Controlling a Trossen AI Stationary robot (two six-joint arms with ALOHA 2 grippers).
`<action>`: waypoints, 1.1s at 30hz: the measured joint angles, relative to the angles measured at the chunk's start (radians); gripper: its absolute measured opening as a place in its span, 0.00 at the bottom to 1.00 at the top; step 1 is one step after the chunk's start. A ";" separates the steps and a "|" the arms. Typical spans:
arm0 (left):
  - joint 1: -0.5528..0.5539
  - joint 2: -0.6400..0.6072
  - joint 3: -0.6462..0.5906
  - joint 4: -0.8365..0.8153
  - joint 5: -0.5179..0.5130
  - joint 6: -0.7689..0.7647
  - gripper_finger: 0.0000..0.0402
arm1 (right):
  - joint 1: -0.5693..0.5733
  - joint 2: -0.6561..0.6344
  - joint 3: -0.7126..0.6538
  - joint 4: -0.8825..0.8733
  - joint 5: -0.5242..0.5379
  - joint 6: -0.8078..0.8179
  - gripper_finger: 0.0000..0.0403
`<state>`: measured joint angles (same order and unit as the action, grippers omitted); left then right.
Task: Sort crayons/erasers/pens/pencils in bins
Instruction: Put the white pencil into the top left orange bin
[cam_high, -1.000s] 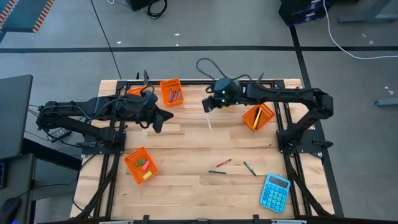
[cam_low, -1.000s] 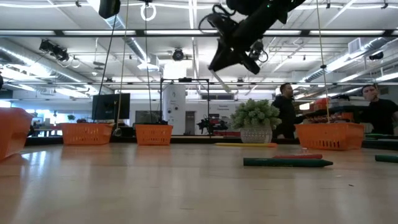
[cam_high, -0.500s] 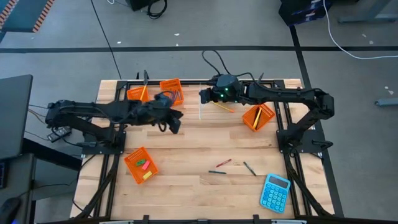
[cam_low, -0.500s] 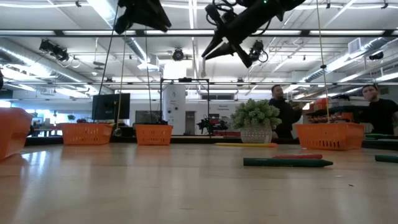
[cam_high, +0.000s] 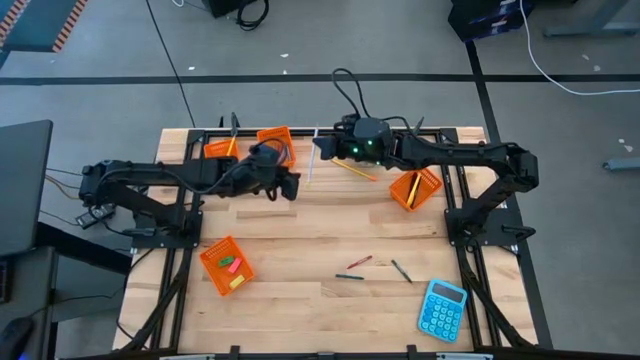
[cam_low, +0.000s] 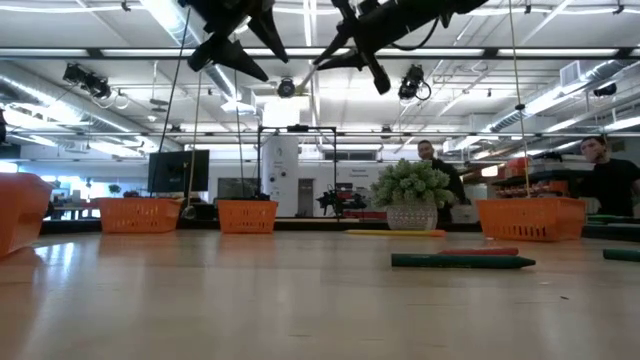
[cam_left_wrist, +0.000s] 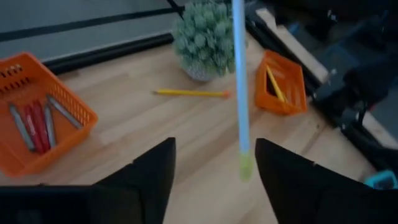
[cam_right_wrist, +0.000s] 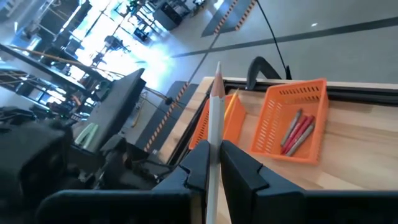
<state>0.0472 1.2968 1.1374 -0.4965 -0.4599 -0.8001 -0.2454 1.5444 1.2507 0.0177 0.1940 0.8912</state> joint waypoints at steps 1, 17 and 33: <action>0.005 0.000 0.000 0.009 0.000 0.002 0.60 | 0.002 0.000 0.000 0.001 0.000 0.001 0.10; 0.030 0.053 0.001 0.140 0.005 0.108 0.70 | 0.031 0.000 0.000 0.064 -0.020 -0.004 0.10; 0.030 0.080 0.001 0.148 0.005 0.053 0.62 | 0.046 0.000 0.000 0.068 -0.031 -0.021 0.10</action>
<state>0.0776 1.3766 1.1385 -0.3487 -0.4553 -0.7469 -0.1993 1.5448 1.2507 0.0860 0.1635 0.8703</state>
